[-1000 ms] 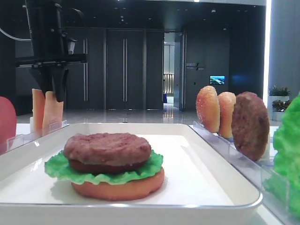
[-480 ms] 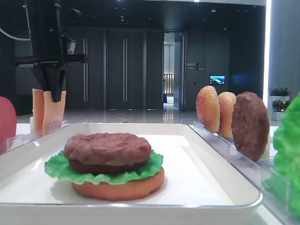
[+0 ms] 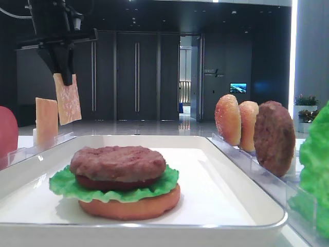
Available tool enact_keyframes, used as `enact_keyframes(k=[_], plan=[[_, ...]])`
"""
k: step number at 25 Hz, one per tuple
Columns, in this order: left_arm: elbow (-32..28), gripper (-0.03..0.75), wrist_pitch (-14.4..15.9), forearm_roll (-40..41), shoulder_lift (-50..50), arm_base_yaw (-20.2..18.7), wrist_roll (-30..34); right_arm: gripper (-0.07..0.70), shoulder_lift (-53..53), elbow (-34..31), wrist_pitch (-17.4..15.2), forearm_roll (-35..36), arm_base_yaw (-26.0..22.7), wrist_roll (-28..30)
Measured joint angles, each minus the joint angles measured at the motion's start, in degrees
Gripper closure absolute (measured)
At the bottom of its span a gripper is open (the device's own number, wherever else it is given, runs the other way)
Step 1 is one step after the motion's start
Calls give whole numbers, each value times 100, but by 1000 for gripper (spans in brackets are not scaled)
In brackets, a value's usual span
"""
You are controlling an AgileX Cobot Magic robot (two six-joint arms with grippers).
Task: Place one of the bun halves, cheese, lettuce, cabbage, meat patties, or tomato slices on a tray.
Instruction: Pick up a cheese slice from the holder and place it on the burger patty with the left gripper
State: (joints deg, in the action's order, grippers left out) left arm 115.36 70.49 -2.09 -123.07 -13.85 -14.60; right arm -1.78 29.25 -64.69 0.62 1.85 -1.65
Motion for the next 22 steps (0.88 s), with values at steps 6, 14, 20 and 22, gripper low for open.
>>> enact_keyframes(k=[6, 14, 20, 22], plan=[[-83, 683, 31, -402, 420, 0, -1, 216, 0, 0, 0, 0, 0, 0], [-1378, 683, 49, -602, 1480, -5, 264, 216, 0, 0, 0, 0, 0, 0], [-2023, 683, 49, -1084, 2194, -5, 509, 216, 0, 0, 0, 0, 0, 0], [-2205, 683, 49, -1403, 2373, -5, 635, 216, 0, 0, 0, 0, 0, 0]])
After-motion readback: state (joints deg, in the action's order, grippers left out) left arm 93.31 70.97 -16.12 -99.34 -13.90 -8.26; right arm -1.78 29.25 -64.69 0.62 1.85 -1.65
